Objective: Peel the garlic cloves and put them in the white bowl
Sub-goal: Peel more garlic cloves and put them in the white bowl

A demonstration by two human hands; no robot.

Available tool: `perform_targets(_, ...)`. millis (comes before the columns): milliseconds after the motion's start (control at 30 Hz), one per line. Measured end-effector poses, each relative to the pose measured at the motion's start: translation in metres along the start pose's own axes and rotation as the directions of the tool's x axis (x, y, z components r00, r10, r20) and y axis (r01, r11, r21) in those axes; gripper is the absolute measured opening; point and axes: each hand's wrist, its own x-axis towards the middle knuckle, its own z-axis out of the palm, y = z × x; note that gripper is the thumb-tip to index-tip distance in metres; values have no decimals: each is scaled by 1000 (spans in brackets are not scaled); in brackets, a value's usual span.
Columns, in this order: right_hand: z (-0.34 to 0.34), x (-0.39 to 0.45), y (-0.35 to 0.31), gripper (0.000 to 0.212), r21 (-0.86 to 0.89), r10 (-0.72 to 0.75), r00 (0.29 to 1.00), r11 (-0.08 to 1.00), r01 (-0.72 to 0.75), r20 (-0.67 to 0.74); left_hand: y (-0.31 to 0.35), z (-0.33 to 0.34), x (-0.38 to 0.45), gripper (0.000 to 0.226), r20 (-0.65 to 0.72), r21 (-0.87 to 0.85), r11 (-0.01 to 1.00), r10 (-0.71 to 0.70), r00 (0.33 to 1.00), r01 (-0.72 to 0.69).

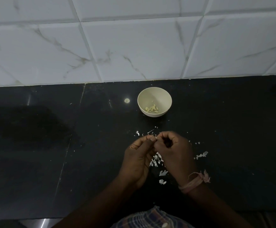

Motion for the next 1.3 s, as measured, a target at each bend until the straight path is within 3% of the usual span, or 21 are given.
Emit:
perform_targets(167, -3, -2, -1, 6, 85, 50, 998, 995, -52, 33, 4, -1, -2, 25, -7, 21, 999, -37, 999, 38)
perform_targets(333, -4, -4, 0, 5, 76, 26, 1000, 997, -26, 9, 3, 5, -6, 18, -7, 33, 999, 19, 1000, -19)
perform_targets(567, -6, -5, 5, 11, -70, -87, 996, 994, 86, -15, 3, 6, -13, 17, -2, 313, 941, 137, 991, -129)
perform_targets(833, -7, -5, 8, 10, -56, -90, 995, 994, 91, 34, 8, 4, -13, 20, 22, 290, 953, 81, 996, -84)
perform_targets(1000, -10, -2, 7, 11, -40, -25, 995, 999, 29, 93, 18, 2, -13, 20, 107, 611, 770, 152, 983, -185)
perform_targets(1133, -9, -1, 10, 11, -48, 11, 990, 999, -4, 143, 23, -1, -13, 23, 155, 735, 636, 181, 971, -236)
perform_targets(1300, -10, 0, 11, 12, -45, 13, 989, 999, -6, 150, 26, -2, -10, 20, 146, 696, 696, 103, 984, -177)
